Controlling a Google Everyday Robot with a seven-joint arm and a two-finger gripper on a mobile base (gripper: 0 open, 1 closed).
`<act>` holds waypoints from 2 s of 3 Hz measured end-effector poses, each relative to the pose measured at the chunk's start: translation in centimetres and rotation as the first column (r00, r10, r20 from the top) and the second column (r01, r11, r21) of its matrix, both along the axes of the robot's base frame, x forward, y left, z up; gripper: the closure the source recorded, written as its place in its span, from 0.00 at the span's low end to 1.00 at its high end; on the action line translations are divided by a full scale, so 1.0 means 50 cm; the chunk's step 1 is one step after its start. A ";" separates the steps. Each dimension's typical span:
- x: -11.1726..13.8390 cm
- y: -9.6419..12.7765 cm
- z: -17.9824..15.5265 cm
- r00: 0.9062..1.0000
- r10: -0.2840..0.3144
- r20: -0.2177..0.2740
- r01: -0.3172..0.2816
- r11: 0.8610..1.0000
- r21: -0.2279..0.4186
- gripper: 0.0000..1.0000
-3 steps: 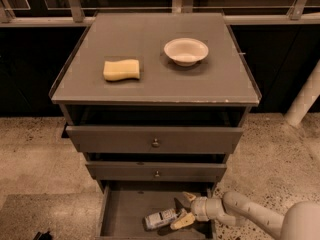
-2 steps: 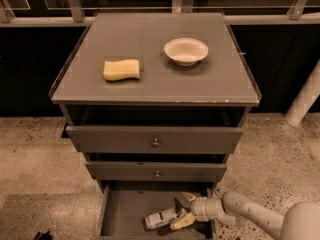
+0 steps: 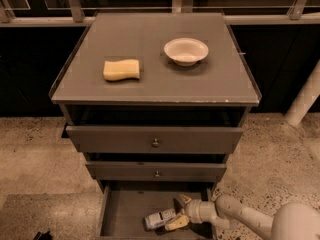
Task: Pick blue plastic bottle from bottom drawer and place on counter
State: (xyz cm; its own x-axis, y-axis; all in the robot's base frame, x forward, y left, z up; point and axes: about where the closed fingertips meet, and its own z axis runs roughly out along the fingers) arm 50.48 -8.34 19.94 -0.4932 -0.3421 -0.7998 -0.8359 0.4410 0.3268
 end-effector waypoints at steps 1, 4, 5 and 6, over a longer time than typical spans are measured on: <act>0.011 0.014 -0.027 1.000 -0.018 0.007 0.018 1.000 -0.003 0.00; 0.006 0.060 -0.099 1.000 -0.019 0.017 0.021 0.992 -0.127 0.00; 0.005 0.068 -0.117 1.000 -0.026 0.018 0.028 0.987 -0.159 0.00; 0.003 0.074 -0.127 0.998 -0.045 0.031 0.050 0.980 -0.193 0.00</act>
Offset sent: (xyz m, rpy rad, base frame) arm 0.0091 0.0203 -0.0397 -0.0833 -0.0262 -0.0333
